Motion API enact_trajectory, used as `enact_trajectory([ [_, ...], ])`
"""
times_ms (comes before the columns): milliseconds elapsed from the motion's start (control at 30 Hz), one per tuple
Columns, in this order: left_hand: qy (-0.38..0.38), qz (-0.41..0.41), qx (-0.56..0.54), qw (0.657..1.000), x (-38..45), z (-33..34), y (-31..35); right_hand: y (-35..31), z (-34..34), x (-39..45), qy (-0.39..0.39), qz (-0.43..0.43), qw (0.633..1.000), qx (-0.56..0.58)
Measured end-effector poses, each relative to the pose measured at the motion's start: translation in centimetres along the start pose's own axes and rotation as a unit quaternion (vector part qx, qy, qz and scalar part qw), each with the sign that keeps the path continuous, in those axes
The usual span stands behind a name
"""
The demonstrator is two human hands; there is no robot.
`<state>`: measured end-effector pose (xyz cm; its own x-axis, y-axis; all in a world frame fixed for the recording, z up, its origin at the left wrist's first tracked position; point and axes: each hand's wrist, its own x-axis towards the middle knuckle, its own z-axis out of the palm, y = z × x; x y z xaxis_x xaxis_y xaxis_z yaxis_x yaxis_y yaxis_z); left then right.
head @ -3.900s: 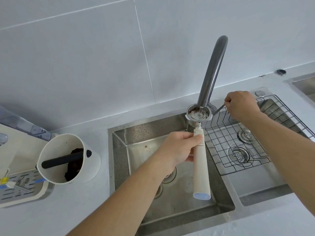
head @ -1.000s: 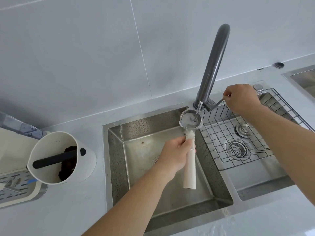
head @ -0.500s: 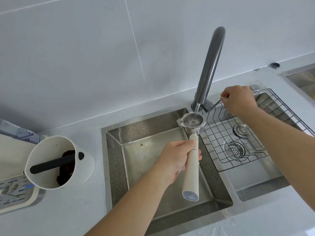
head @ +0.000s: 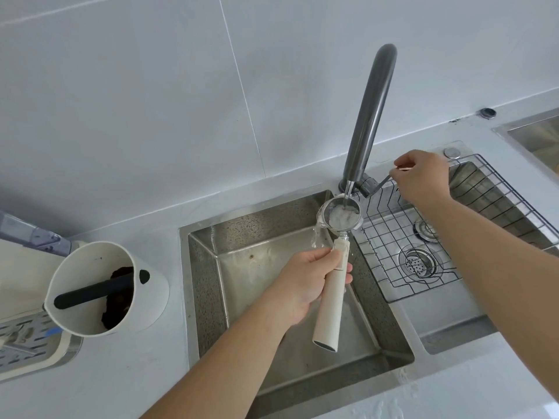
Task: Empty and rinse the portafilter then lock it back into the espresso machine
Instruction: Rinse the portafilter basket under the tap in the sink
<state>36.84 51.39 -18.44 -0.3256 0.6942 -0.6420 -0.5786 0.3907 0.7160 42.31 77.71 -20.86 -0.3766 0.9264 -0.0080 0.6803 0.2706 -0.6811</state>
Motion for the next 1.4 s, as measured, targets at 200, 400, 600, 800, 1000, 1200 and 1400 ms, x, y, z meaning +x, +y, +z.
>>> enact_trajectory([
  [200,-0.006,0.012,-0.001,1.000,0.2,0.1,0.4,-0.2,0.5,-0.5,0.017,0.053,0.997,0.058],
  [400,0.006,0.026,0.017,0.999,0.6,-1.4,-0.3,-0.7,0.8,-0.8,0.040,0.166,0.965,0.199],
  [600,0.047,0.043,0.054,0.996,1.0,-2.6,-0.5,-1.5,1.3,-0.9,0.027,0.203,0.931,0.302],
  [800,0.055,0.027,0.050,0.997,1.0,-3.2,-0.6,-2.2,1.1,-1.2,-0.017,0.154,0.949,0.275],
  [1000,0.102,0.026,0.094,0.990,0.8,-4.0,-0.8,-2.1,1.0,-1.6,-0.030,0.133,0.963,0.233],
  [1200,0.173,0.082,0.168,0.967,0.1,-5.2,-0.2,-2.0,1.5,-2.2,-0.032,0.123,0.968,0.217],
  [1400,0.215,0.148,0.289,0.921,-0.9,-6.2,1.1,-2.1,1.4,-2.3,-0.032,0.137,0.966,0.218],
])
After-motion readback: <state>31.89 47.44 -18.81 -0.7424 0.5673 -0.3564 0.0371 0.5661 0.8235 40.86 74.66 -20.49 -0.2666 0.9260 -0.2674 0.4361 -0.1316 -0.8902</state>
